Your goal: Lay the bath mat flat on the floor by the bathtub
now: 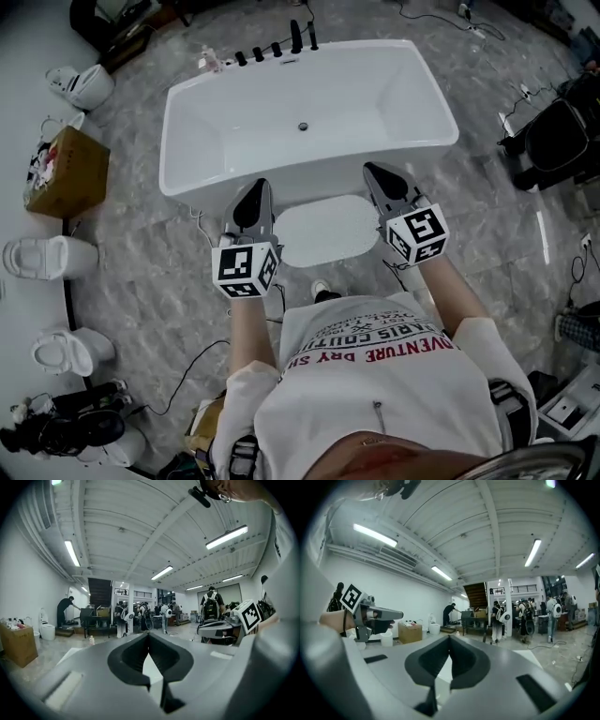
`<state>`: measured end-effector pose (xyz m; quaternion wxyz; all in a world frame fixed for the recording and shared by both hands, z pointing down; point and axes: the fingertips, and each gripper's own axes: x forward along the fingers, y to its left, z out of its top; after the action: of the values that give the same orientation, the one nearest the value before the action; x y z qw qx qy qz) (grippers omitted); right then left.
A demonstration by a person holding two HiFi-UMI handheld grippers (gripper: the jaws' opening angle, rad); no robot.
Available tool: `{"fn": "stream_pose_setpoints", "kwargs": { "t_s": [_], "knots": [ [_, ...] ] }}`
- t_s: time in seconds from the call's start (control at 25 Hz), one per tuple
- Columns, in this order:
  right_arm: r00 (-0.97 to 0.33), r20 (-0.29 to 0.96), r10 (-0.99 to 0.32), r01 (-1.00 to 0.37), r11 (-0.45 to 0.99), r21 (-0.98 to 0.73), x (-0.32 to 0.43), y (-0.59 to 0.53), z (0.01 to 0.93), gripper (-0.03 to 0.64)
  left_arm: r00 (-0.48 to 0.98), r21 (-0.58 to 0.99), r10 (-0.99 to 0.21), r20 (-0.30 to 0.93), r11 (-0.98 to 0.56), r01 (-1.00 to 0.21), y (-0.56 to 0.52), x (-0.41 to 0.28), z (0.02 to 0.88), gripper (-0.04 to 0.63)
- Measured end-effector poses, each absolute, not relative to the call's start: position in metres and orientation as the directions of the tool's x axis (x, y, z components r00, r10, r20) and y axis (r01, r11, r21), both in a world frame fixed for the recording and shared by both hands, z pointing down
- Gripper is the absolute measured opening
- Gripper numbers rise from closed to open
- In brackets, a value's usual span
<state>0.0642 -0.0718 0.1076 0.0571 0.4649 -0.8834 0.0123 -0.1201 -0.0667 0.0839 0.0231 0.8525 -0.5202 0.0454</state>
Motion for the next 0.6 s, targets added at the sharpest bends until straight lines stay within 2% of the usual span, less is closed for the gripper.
{"fn": "stream_pose_setpoints", "kwargs": {
  "t_s": [0.2, 0.6],
  "knots": [
    [-0.572, 0.052, -0.818, -0.815, 0.575, 0.068, 0.062, -0.059, 0.077, 0.008, 0.485, -0.003, -0.874, 0.034, -0.485, -0.875, -0.055, -0.117, 0.052, 0.012],
    [-0.577, 0.048, -0.815, -0.809, 0.579, 0.102, 0.057, -0.045, 0.067, 0.008, 0.460, 0.002, -0.887, 0.021, -0.460, -0.888, -0.036, -0.135, 0.053, 0.012]
  ]
}}
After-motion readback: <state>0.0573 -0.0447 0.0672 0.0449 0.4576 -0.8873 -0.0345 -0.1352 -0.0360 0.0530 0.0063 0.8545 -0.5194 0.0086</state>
